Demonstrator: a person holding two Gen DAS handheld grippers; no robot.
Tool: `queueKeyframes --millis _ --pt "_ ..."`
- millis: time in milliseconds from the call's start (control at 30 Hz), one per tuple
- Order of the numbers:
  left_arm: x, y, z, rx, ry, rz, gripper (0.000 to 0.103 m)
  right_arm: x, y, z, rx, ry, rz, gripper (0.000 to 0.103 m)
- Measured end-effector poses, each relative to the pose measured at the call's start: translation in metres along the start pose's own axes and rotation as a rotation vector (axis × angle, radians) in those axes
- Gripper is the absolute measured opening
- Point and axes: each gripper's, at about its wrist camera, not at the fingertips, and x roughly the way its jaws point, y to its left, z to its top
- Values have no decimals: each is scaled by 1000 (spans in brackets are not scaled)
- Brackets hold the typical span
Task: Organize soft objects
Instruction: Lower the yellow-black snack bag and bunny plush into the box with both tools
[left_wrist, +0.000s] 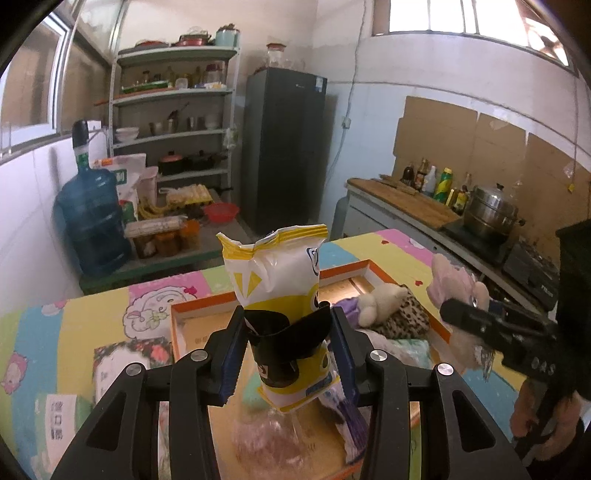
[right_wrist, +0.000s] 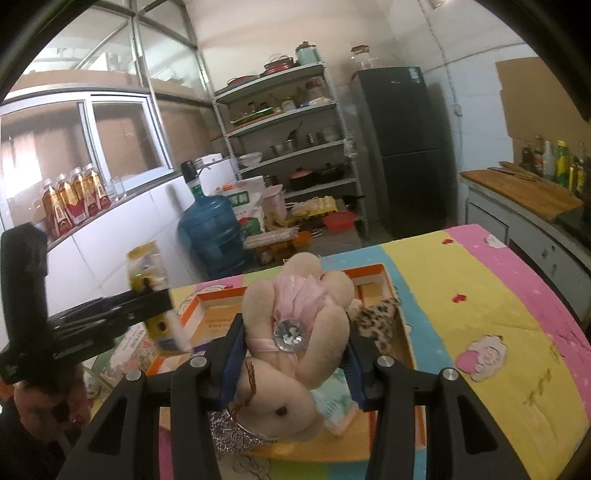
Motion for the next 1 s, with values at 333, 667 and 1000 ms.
queueKeyframes --millis 333,667,1000 --pt "34 10 11 -33 65 -8 45 28 15 16 -53 28 39 47" --pt "74 15 15 -44 146 -3 45 67 14 15 -67 102 36 47" --pt "127 21 9 -95 288 -21 45 97 7 6 -69 157 3 48"
